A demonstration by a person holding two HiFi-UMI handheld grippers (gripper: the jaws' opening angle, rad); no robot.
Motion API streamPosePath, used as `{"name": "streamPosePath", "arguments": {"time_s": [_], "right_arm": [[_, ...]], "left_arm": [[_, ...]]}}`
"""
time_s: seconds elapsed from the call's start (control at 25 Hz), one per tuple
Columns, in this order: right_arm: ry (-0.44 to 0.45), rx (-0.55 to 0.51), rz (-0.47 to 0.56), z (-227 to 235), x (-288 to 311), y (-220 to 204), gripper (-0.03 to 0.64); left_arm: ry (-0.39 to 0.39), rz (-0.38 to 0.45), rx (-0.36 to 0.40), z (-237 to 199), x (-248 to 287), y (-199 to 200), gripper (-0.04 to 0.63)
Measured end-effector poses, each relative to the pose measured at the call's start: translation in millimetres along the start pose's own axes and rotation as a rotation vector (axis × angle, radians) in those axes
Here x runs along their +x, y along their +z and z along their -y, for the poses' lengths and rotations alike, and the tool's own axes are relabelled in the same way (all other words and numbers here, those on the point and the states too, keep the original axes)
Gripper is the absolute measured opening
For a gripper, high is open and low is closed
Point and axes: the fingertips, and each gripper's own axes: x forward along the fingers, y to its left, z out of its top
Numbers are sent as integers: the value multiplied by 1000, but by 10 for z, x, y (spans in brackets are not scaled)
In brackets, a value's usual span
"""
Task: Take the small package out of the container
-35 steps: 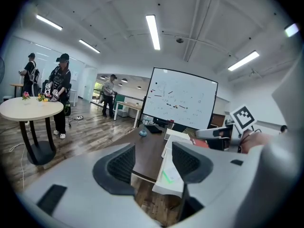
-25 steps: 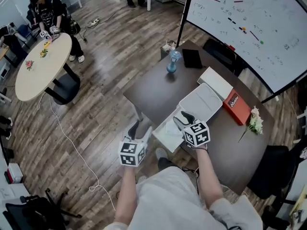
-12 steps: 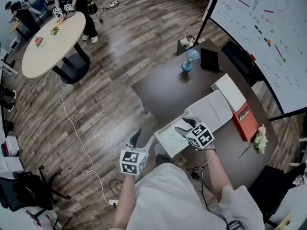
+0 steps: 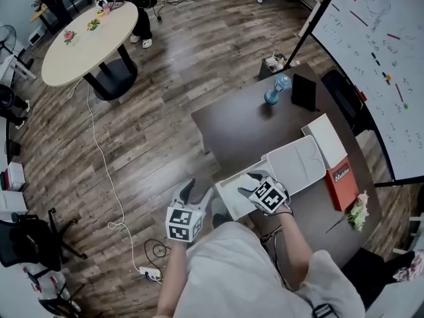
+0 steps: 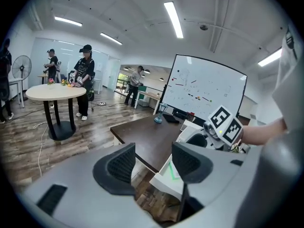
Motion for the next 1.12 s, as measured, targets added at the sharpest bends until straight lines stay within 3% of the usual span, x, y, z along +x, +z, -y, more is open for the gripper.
{"name": "streamPosePath", "arguments": {"time_s": [0.52,0.92,1.12], "right_arm": [[128,-59,-21,-217,166,-159,305],[80,-116,-124,-218,293,-391,355],[-5,-215,-252,-102,392,-592,401]], "left_arm": [[90,10,-45,104,30,-220,232],[115,-19,-70,184,-95,-551,232],[119,-26,-78,159,-126,-643,232]]}}
